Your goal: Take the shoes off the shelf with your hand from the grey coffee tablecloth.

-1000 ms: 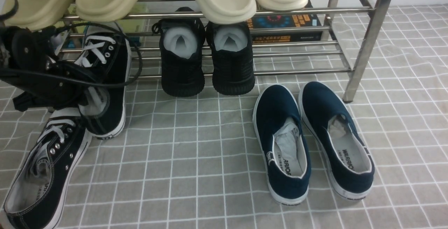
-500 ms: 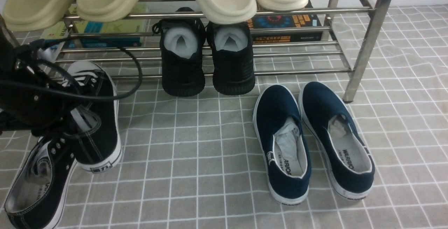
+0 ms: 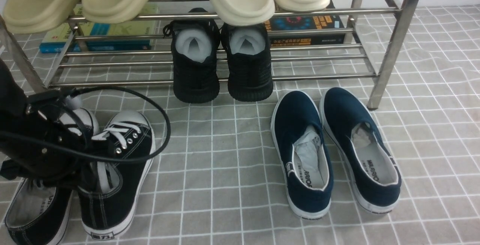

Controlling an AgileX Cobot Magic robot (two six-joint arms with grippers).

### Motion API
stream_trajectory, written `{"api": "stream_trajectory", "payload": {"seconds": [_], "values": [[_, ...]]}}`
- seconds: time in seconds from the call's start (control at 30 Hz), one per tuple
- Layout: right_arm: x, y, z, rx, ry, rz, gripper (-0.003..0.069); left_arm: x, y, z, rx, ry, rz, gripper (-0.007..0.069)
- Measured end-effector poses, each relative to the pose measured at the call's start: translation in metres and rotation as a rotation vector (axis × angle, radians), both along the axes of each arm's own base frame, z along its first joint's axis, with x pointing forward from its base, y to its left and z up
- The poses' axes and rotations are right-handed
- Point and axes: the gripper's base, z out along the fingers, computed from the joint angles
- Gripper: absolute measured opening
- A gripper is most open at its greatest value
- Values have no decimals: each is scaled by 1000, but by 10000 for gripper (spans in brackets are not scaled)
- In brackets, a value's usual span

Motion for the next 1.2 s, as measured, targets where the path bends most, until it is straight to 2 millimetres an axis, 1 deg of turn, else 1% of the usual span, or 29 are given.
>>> {"api": "stream_trajectory", "payload": {"seconds": [0.17,0.3,0.37,0.4,0.43,0.5,0.53,0.6,0.63,0.67,0.73,0.77,0.8,0.83,0.9,0.93,1.0,1.03,1.1,1.13,1.2], "values": [[0,0,0,0,0,0,239,0,0,0,7,-4,-7,12],[0,0,0,0,0,0,239,0,1,0,16,-8,-14,30],[0,0,0,0,0,0,239,1,2,0,24,-12,-17,53],[0,0,0,0,0,0,239,1,2,0,27,-17,-17,80],[0,0,0,0,0,0,239,1,2,0,27,-18,-17,85],[0,0,0,0,0,0,239,0,2,5,29,-41,-18,155],[0,0,0,0,0,0,239,-2,3,10,34,-56,-20,181],[0,0,0,0,0,0,239,-6,4,25,53,-100,-31,243],[0,0,0,0,0,0,239,-9,5,36,68,-128,-39,267],[0,0,0,0,0,0,239,-13,6,51,88,-164,-48,288],[0,0,0,0,0,0,239,-22,8,78,113,-223,-58,294],[0,0,0,0,0,0,239,-24,8,81,115,-230,-58,293],[0,0,0,0,0,0,239,-34,9,101,122,-273,-60,272],[0,0,0,0,0,0,239,-44,9,114,123,-302,-60,244],[0,0,0,0,0,0,239,-65,9,129,120,-343,-59,171],[0,0,0,0,0,0,239,-80,8,135,112,-366,-59,113],[0,0,0,0,0,0,239,-100,7,137,97,-402,-63,48],[0,0,0,0,0,0,239,-116,5,135,82,-431,-69,24],[0,0,0,0,0,0,239,-134,3,129,58,-476,-79,6],[0,0,0,0,0,0,239,-155,0,118,14,-566,-71,1],[0,0,0,0,0,0,239,-170,-3,107,-26,-667,-51,1]]}}
